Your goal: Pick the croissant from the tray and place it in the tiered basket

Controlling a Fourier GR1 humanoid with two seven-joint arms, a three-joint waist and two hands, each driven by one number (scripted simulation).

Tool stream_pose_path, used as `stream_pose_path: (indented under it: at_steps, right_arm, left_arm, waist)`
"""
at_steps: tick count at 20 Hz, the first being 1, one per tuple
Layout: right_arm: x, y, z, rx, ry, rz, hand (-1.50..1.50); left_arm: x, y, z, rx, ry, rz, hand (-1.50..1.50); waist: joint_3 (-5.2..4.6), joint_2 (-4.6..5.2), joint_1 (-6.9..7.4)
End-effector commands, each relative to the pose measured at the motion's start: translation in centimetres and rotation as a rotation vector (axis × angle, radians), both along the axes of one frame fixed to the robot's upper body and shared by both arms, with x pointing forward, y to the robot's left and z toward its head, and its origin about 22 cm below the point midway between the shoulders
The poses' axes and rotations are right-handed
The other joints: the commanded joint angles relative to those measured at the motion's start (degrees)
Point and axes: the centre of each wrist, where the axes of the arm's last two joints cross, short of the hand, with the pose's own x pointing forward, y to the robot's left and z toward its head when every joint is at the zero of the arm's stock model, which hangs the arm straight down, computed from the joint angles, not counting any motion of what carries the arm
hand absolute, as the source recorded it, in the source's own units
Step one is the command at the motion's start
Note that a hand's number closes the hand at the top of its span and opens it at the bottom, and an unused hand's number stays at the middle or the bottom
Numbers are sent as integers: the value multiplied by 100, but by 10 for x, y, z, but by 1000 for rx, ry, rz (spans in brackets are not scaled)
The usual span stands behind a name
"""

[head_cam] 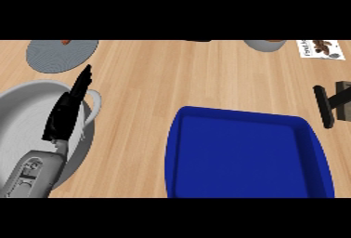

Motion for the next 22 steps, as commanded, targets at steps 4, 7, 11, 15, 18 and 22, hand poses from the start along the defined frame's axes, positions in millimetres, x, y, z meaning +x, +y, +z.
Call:
stream_pose_path:
  at_steps: [4,7,11,15,18,22]
  right_arm:
    - [-3,-5,25,74,92,-227,150]
    - [8,3,9,113,107,-174,150]
    - [12,10,11,178,82,-121,150]
    - [15,3,-7,242,9,-68,150]
    - [15,2,-9,309,-9,-49,150]
    - [8,-15,-20,416,-228,-102,-150]
  left_arm:
    - [-3,3,-12,-12,17,39,0]
    - [-5,7,-6,-7,6,53,0]
    - [-3,11,-5,-11,14,59,0]
    - [-3,19,-10,-8,27,74,0]
    - [-1,20,-8,-9,-1,83,0]
    - [-14,25,-19,-1,19,72,0]
  waist:
    - [9,-66,-215]
    - [27,-112,-278]
    - [29,-115,-342]
    - [34,-137,-454]
    - [31,-145,-492]
    - [41,-140,-453]
